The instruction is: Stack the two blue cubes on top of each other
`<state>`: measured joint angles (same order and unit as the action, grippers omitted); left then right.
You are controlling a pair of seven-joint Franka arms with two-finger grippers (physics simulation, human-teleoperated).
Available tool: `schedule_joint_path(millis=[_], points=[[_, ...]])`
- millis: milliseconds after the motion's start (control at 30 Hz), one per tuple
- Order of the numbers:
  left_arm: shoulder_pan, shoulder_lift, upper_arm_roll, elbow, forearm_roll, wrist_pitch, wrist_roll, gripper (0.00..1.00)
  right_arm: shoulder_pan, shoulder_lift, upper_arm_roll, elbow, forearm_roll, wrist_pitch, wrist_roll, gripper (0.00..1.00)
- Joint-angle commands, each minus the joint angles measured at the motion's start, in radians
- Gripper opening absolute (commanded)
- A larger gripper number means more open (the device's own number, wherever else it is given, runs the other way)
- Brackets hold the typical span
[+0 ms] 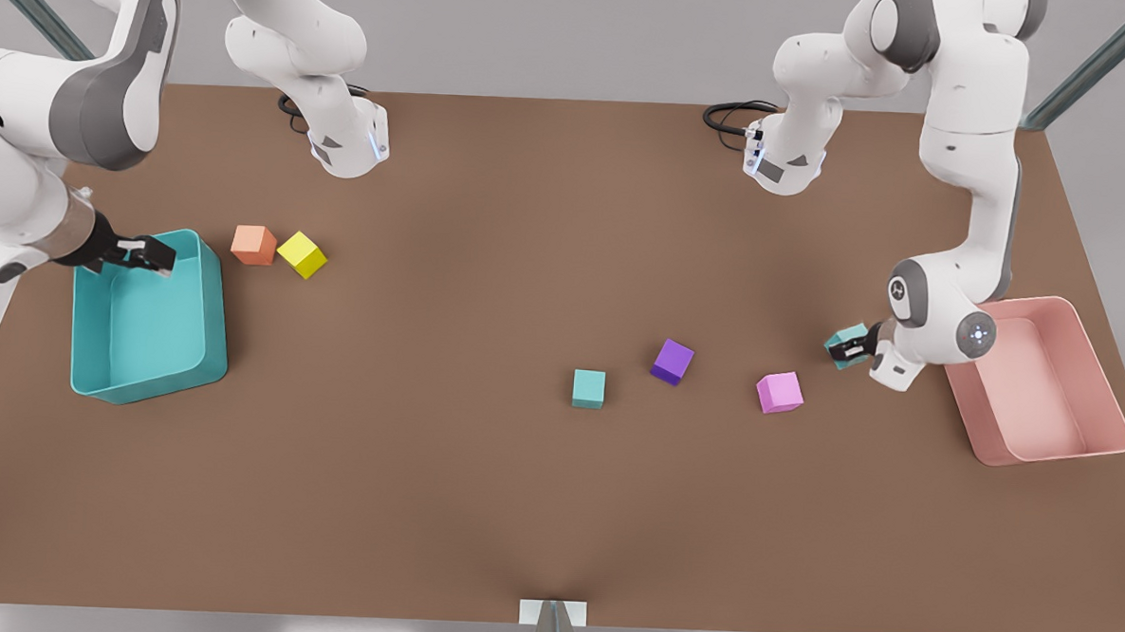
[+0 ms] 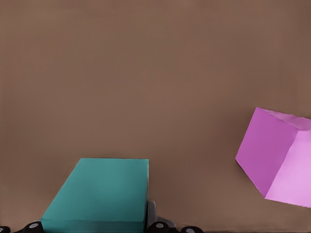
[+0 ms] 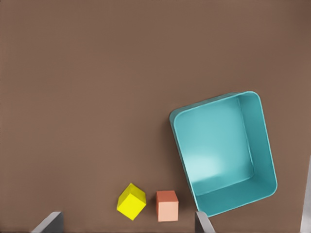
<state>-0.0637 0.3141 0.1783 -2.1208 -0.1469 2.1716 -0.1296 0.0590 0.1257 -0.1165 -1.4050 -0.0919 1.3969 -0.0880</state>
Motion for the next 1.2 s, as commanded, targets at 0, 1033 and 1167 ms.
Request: schedule_joint_path(millis=[0,1033,1167], points=[[-0.060,-0.026,0.000,0.123,-0.014,-0.266,-0.059,0.53,-0.019,-0.009,0.023,-0.009,-0.003,0.002,-0.130,1.00],[-0.508,0.637,-0.283,1.084,0.046,-0.372,-0.887,0.55,-0.008,0.052,0.021,-0.009,0.038,-0.004,-0.113,1.00],[-0.508,0.640,-0.283,1.085,0.047,-0.357,-0.886,1.00,-0.013,0.066,0.015,-0.020,0.078,-0.003,-0.114,1.00]])
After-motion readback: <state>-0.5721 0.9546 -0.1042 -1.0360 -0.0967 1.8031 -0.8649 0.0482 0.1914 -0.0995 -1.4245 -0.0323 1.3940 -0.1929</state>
